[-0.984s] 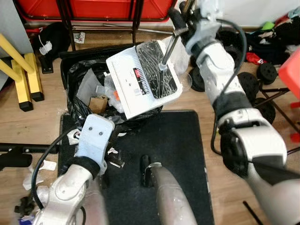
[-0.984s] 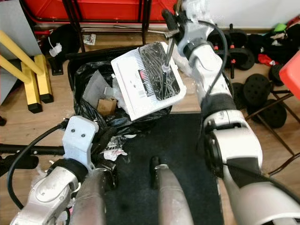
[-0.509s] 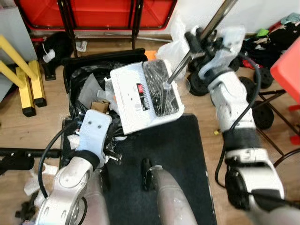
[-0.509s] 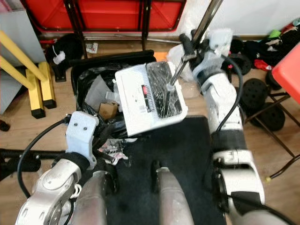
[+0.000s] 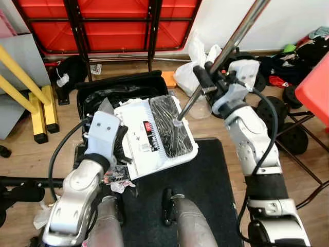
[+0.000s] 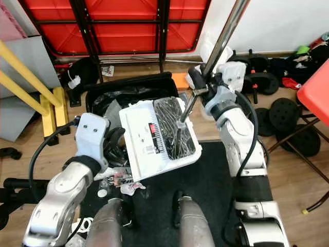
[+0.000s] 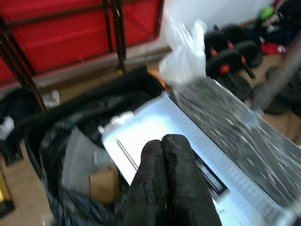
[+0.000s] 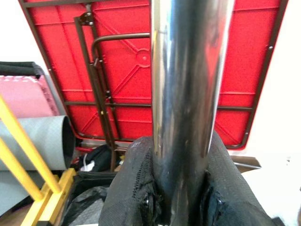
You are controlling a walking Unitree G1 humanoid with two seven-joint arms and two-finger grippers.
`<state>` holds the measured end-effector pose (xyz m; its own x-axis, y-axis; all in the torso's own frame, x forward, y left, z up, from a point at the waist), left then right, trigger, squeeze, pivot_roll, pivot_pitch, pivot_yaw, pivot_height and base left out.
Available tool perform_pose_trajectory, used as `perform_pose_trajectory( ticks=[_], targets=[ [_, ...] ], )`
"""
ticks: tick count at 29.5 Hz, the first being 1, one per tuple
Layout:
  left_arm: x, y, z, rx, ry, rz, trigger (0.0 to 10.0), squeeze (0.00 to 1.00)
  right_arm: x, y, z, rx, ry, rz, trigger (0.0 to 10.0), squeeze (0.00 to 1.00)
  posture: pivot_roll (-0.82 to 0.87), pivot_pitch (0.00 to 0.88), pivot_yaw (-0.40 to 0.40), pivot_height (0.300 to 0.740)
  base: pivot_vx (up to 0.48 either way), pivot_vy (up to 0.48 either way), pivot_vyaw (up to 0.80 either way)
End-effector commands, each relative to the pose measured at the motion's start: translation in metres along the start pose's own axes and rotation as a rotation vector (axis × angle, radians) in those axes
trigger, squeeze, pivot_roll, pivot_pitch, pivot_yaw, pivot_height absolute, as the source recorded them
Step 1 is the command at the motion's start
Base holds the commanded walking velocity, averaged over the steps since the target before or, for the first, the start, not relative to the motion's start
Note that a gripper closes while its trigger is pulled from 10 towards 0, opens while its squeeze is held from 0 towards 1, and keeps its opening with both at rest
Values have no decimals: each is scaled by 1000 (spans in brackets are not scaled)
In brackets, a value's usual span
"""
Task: Sweep floor
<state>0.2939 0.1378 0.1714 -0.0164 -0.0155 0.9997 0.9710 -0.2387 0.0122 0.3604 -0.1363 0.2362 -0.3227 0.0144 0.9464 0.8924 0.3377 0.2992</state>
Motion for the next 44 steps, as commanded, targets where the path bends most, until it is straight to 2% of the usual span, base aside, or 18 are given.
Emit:
perform_pose_trajectory(
  ticks=[1,4,6,14,17,18,24,28,31,34,44],
  targets=[
    [-11,-2,-4,-17,-24,34,10000,0,12,-5,-4,-12,-22,-47,10000,0,-111,165,-151,740,0,0,0],
    [-17,3,-4,-26,0,56,10000,0,5,-12,2,4,-43,-14,10000,0,-117,131,-149,740,320,0,0],
    [-19,8,-2,-13,-29,38,10000,0,-3,-19,9,21,-63,24,10000,0,-120,104,-144,740,240,0,0],
    [-22,14,2,1,-33,26,10000,0,-23,-33,15,11,-69,91,10000,0,-120,67,-135,740,0,0,0],
    [-29,14,6,3,-3,55,10000,0,-33,-40,15,-7,-73,125,10000,0,-119,56,-137,740,380,0,0],
    [-29,15,8,20,-15,47,10000,0,-35,-42,14,-10,-77,133,10000,0,-121,50,-138,740,480,0,0],
    [-27,18,10,46,-27,16,10000,0,-39,-47,9,-27,-88,156,10000,0,-118,44,-145,740,160,0,0],
    [-31,16,10,41,-22,32,10000,0,-40,-48,5,-42,-90,162,10000,0,-116,42,-148,740,0,0,0],
    [-37,13,10,22,25,62,10000,0,-42,-49,5,-44,-93,167,10000,0,-116,42,-147,740,480,0,0],
    [-40,12,12,28,31,66,10000,0,-44,-51,6,-45,-94,172,10000,0,-116,43,-146,740,480,0,0],
    [-39,13,11,33,-2,32,10000,0,-49,-55,10,-50,-88,189,10000,0,-117,42,-140,740,0,0,0]
  ],
)
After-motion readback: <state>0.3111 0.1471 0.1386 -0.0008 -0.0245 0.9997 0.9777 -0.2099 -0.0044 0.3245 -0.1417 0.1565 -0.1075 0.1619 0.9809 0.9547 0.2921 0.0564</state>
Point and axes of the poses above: a point about 5 cm out from each wrist's last joint towards the gripper, its own y axis pointing out of the wrist towards the gripper, its own x axis along the axis of the wrist's last joint, z = x × y, the point moved 3 cm from there along y, pointing out of the wrist towards the gripper, and after that the axes turned 10 degrees about -y, right-handed, at the moved point
